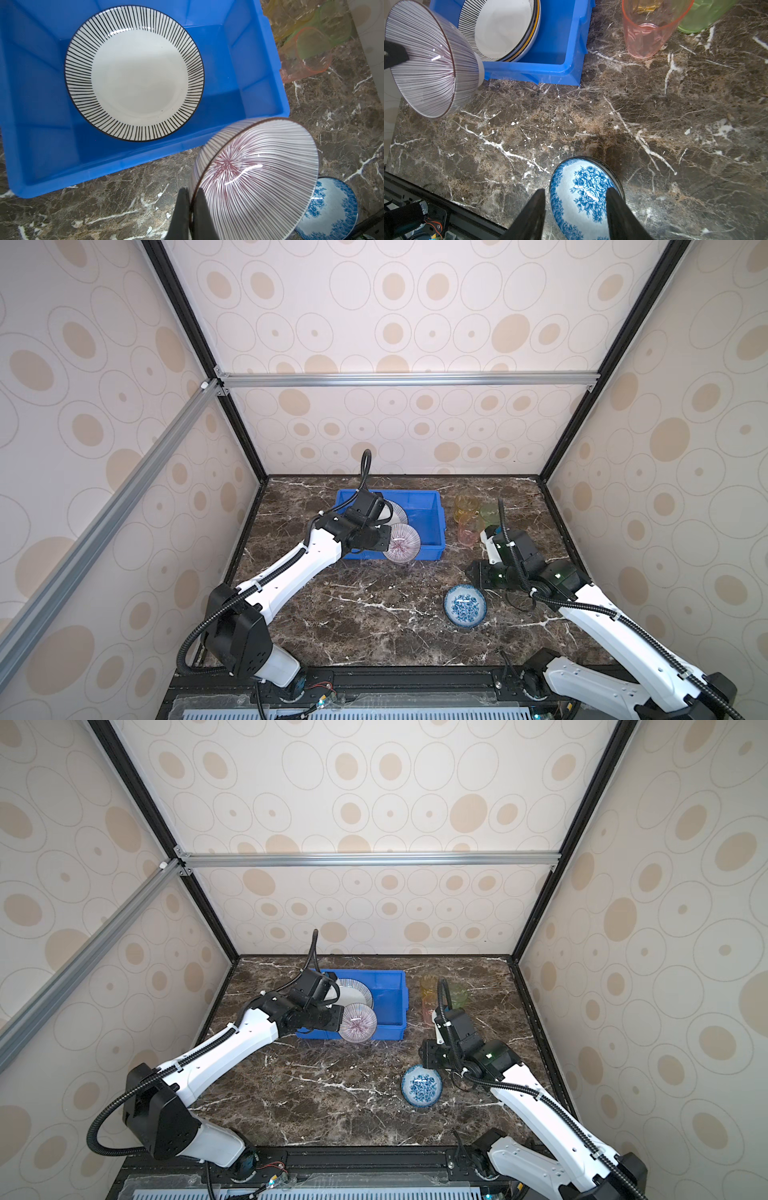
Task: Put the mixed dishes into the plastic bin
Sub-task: 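Carry the purple-striped bowl over the bin and lower it onto the plates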
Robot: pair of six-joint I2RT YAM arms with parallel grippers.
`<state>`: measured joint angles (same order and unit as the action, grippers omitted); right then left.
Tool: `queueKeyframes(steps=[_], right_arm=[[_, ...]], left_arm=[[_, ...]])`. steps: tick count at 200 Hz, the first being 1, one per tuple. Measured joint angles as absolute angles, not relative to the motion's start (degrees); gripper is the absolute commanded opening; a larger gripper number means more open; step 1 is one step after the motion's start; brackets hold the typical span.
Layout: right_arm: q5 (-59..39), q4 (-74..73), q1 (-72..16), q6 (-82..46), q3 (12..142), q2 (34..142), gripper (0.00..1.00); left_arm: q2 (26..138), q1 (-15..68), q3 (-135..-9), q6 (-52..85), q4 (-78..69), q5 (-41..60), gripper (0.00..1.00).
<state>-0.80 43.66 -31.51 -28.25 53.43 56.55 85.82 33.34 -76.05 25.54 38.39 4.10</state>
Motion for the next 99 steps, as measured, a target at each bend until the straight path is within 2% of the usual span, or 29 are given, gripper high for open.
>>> queueKeyframes(steps=[99], right_arm=[[0.25, 43.72, -31.51, -28.03, 57.65, 60.95, 0.51]], left_arm=[[92.20, 27.57, -83.18, 22.17, 38.83, 7.01, 0.00]])
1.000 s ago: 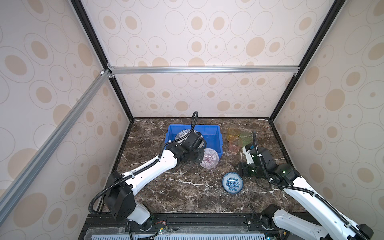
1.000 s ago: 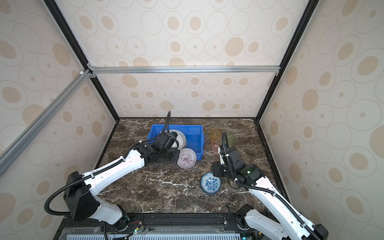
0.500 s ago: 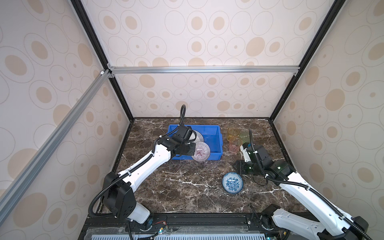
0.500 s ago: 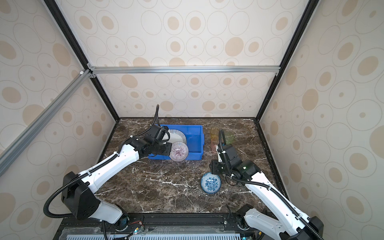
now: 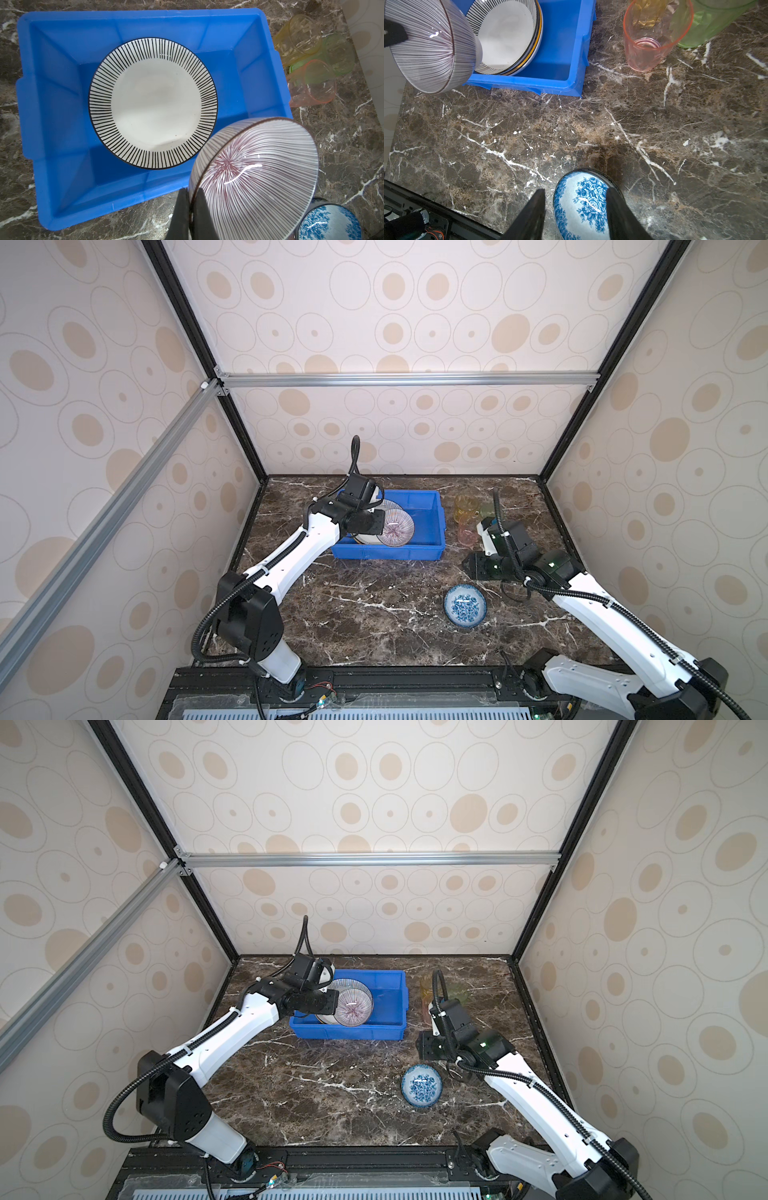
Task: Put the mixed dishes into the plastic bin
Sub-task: 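Carry the purple-striped bowl over the bin and lower it onto the plates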
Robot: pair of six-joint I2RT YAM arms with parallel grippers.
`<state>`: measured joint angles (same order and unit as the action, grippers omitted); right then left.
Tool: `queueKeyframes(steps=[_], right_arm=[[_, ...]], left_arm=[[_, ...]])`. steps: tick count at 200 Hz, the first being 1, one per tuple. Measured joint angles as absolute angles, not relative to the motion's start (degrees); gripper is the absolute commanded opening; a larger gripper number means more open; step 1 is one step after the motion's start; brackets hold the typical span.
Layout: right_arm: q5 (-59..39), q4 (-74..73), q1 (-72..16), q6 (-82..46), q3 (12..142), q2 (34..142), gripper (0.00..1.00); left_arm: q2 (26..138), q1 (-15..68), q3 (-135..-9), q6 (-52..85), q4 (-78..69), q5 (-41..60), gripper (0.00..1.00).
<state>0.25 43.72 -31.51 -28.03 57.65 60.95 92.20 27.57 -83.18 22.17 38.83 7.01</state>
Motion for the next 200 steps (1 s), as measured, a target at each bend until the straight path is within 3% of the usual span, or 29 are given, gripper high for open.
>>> queueKeyframes(steps=[200], right_arm=[[0.86, 43.66, -31.51, -28.08, 59.27, 63.72, 0.51]], left_arm=[[103.24, 20.03, -91.70, 19.20, 41.78, 9.54, 0.00]])
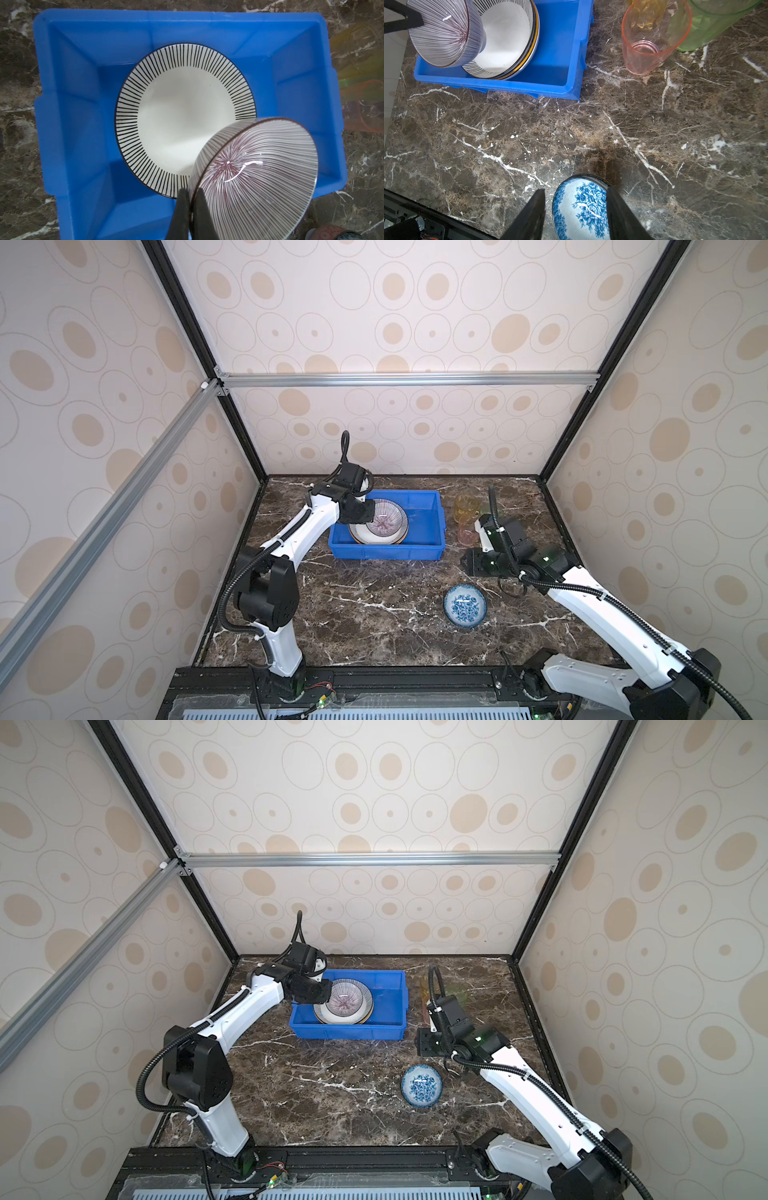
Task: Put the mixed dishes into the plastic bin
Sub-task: 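Carry the purple-striped bowl over the bin and lower it onto the plates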
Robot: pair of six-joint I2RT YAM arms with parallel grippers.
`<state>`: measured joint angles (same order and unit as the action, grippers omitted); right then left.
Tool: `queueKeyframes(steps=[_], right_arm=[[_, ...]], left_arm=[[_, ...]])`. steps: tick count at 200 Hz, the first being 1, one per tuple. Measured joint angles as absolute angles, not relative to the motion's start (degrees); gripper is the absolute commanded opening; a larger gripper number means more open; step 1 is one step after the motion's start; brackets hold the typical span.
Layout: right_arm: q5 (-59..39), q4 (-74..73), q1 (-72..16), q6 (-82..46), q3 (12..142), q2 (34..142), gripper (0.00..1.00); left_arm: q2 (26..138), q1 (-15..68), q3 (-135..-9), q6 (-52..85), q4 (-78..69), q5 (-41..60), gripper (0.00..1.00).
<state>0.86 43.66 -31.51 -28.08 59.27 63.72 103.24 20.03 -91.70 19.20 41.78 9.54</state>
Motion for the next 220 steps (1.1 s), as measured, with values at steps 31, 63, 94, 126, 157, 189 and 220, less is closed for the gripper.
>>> queueKeyframes(steps=[31, 63, 94, 126, 157, 189, 220], right_arm=[[0.69, 43.68, -31.51, -28.03, 59.40, 63.92, 0.51], [0.71, 43.68, -31.51, -28.03, 59.81, 63.90, 0.51], [0.99, 43.72, -31.51, -28.03, 59.81, 63.88, 0.50], [1.30, 43.72, -31.51, -28.05, 59.81, 63.88, 0.51], [1.32, 43.75, -31.51, -28.05, 59.81, 63.88, 0.51], [1.32, 43.86, -31.51, -28.05, 59.81, 63.96, 0.51], [1.39, 44.14, -31.51, -28.03, 59.83, 64.20, 0.51]], left_arm=[[105.43, 19.35, -93.41, 19.18, 42.06, 9.67, 0.00], [108.16, 18.79, -95.46, 19.18, 42.17, 9.80, 0.00], [110.28, 18.37, -97.21, 19.18, 42.50, 9.69, 0.00], [111.35, 18.20, -97.65, 19.18, 42.52, 9.54, 0.00], [112.49, 17.78, -98.78, 19.18, 42.57, 9.54, 0.00], [113.73, 16.86, -99.81, 19.18, 42.50, 9.63, 0.00], [115.22, 16.08, -100.20, 19.20, 42.48, 10.09, 0.00]])
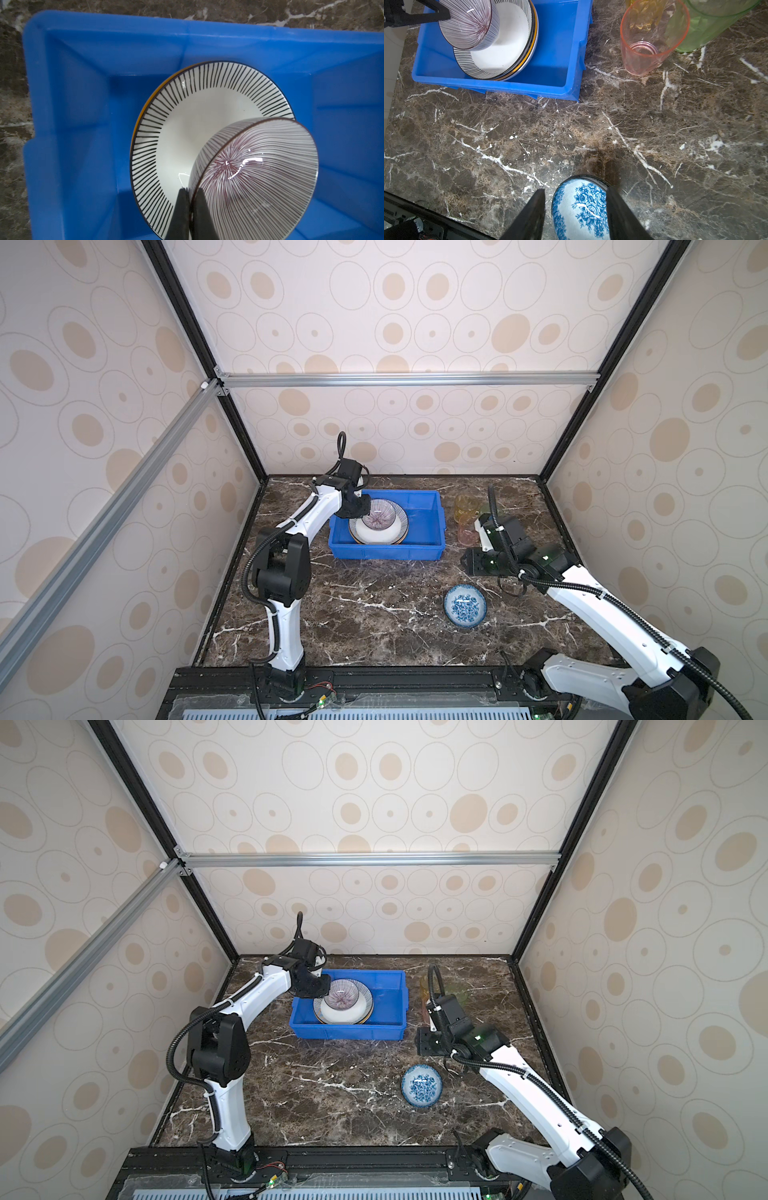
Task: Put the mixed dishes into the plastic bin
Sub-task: 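Carry the purple-striped bowl over the bin and lower it onto the plates, then set the purple-striped bowl down on the striped plate with the left gripper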
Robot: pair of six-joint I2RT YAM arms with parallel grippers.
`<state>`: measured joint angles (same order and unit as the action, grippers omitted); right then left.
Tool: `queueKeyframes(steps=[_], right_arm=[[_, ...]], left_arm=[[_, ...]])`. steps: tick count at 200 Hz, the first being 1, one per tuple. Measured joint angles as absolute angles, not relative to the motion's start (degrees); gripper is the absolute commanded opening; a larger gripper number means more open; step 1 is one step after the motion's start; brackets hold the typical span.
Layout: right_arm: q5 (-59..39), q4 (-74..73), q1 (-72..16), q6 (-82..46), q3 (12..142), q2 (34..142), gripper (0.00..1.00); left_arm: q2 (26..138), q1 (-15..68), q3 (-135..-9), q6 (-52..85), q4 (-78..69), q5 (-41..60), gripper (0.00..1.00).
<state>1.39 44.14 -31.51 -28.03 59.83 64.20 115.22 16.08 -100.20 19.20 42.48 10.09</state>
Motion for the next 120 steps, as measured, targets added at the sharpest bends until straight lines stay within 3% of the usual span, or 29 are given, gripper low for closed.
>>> queueKeyframes(steps=[120], right_arm=[[1.96, 45.17, -31.51, -28.25, 60.73, 65.32, 0.51]], left_arm=[[119.13, 15.09, -101.86, 19.20, 41.95, 12.38, 0.00]])
